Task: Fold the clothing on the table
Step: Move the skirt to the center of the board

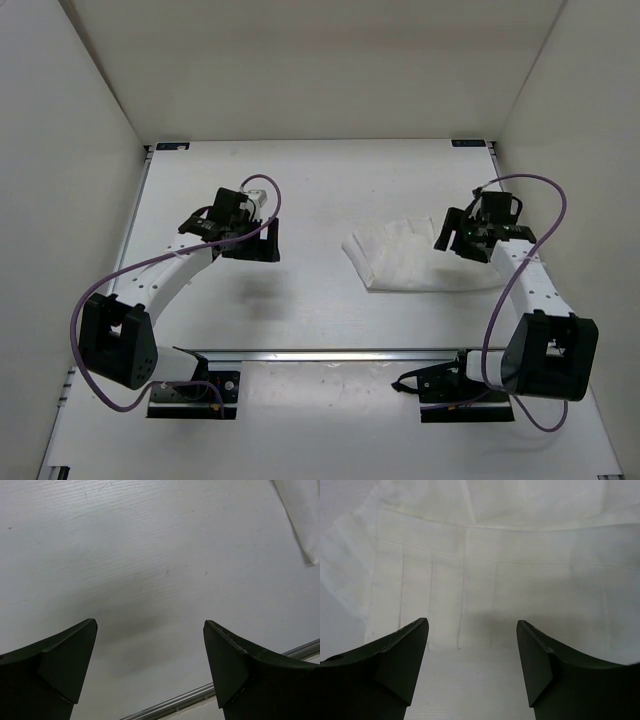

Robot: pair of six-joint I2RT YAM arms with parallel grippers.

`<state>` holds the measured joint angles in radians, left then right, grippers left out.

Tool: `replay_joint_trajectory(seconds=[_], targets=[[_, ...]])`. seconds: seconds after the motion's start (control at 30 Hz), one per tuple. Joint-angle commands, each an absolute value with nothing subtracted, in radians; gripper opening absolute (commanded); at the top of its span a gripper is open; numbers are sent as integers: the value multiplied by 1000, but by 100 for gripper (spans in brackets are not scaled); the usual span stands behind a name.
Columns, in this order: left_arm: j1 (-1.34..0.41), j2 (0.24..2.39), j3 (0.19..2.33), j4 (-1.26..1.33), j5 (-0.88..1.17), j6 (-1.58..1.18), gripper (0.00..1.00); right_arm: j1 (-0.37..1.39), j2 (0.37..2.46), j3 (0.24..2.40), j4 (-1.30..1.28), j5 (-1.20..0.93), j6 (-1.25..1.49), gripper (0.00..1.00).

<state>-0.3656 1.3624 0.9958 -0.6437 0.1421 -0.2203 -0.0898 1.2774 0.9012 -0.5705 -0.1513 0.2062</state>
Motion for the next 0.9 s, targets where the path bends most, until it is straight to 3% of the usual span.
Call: replay_joint_trajectory(seconds=[0.0, 0.87], targets=[[-373, 1350, 1009, -615, 144, -209, 99, -138, 1221, 897, -560, -152, 163, 69], [-430, 1448, 1100, -523, 313, -210, 99, -310, 1330, 891, -580, 133, 70, 71]])
